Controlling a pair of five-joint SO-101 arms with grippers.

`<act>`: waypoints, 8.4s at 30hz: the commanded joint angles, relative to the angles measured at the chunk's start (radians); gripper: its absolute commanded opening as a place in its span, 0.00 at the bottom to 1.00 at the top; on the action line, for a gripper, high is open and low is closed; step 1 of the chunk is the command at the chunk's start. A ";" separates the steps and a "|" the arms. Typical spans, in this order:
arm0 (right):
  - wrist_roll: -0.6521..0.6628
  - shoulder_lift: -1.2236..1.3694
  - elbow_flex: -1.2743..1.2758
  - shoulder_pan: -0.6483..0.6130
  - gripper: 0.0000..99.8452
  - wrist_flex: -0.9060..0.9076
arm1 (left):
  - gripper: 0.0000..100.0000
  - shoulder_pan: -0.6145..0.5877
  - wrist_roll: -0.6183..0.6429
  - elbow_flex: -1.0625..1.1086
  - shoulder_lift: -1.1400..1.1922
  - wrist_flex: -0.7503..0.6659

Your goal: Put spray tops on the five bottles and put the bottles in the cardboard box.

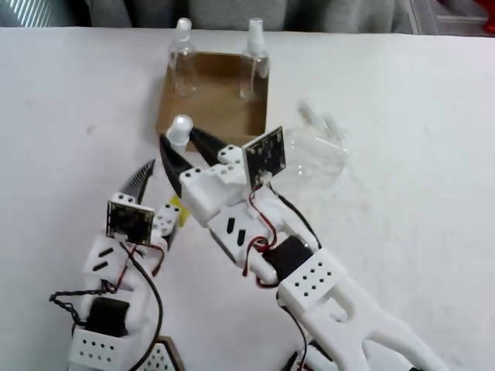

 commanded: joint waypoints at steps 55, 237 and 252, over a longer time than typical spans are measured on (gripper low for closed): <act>0.009 0.094 -0.057 -0.051 0.16 0.085 | 0.13 0.007 -0.002 -0.002 -0.012 0.012; -0.195 -0.415 0.316 0.417 0.16 0.173 | 0.22 -0.136 0.002 -1.444 2.605 -1.416; -0.195 -0.415 0.316 0.417 0.16 0.173 | 0.22 -0.130 0.009 -1.481 2.546 -1.366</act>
